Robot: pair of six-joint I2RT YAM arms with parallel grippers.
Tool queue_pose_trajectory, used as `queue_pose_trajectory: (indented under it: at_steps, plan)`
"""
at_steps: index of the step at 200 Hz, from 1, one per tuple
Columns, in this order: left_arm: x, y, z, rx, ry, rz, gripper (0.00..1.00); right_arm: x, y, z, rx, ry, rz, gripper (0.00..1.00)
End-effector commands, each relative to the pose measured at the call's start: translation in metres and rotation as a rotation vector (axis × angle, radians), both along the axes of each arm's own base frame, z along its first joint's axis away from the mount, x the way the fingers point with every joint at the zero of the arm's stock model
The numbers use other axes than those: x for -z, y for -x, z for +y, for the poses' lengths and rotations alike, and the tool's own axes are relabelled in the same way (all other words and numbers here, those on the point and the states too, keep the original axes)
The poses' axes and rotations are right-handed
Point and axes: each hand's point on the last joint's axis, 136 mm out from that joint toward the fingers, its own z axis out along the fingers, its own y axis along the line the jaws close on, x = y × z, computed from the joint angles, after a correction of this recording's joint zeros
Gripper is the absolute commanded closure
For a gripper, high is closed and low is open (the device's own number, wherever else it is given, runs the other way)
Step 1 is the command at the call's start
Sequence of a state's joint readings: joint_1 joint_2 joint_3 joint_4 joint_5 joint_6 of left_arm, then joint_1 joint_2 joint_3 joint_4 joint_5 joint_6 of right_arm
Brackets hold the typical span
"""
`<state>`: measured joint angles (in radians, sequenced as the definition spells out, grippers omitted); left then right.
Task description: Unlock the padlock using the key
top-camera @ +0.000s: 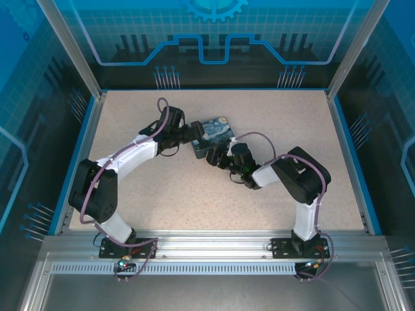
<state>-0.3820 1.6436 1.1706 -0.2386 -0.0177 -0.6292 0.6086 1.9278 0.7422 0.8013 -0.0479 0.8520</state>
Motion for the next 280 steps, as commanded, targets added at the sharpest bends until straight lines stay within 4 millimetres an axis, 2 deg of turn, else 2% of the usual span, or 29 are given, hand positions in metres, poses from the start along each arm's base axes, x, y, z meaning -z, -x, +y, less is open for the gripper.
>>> queue_pose_trajectory:
  at_steps: [1, 46, 112, 169, 249, 280]
  plan:
    - [-0.012, -0.005, -0.001, -0.001, 0.025, -0.012, 0.01, 0.061, 0.015, -0.016, 0.002, 0.143, 0.151, 0.32]
    - [-0.014, -0.006, -0.001, -0.002, 0.025, -0.014, 0.01, 0.065, 0.014, -0.005, -0.048, 0.128, 0.152, 0.36]
    - [-0.013, -0.007, -0.003, -0.002, 0.033, -0.012, 0.01, 0.070, 0.028, -0.014, -0.053, 0.136, 0.161, 0.56]
    - [-0.014, -0.009, -0.003, 0.000, 0.030, -0.012, 0.01, 0.071, 0.032, -0.017, -0.057, 0.142, 0.165, 0.71]
    - [-0.013, -0.012, -0.004, 0.001, 0.026, -0.010, 0.01, 0.071, 0.032, -0.023, -0.032, 0.152, 0.171, 0.84]
    - [-0.013, -0.012, -0.003, 0.008, 0.011, -0.011, 0.01, 0.070, 0.030, -0.027, -0.016, 0.157, 0.175, 0.86]
